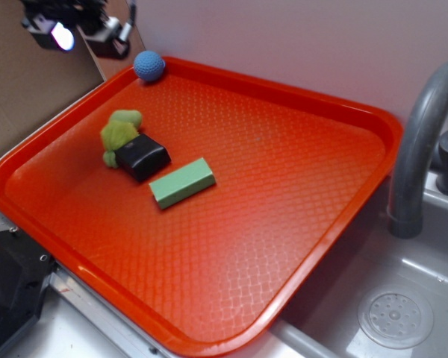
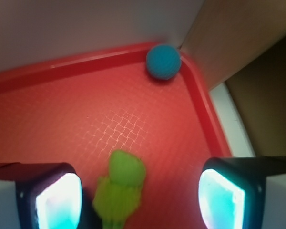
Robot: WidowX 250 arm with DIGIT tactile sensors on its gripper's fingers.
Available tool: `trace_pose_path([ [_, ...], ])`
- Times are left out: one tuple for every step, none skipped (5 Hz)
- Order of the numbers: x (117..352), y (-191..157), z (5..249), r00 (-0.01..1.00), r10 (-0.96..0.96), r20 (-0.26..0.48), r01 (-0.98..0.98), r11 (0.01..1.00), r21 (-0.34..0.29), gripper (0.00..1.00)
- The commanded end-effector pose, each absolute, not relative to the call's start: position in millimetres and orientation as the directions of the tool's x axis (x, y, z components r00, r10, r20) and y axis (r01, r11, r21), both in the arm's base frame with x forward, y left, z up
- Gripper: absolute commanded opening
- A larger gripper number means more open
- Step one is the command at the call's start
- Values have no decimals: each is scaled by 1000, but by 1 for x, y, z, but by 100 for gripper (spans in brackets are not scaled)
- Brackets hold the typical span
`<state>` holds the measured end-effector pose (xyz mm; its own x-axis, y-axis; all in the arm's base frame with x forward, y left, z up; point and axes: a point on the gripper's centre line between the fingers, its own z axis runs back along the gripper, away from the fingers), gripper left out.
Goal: Grab the blue ball.
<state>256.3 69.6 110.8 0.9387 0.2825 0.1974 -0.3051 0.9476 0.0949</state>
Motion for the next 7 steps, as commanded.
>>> trace_pose_path([
  [262,85,128,915,312,257,-344,935,89,100],
  [262,85,128,915,312,257,-344,935,89,100],
  [262,85,128,915,312,257,-344,935,89,100],
  [290,113,107,890,417,185,-434,898,67,100],
  [302,132,102,858,443,260,-477,875,81,100],
  [315,148,96,831,493,260,-527,847,78,100],
  [317,154,94,826,501,257,-534,842,76,100],
])
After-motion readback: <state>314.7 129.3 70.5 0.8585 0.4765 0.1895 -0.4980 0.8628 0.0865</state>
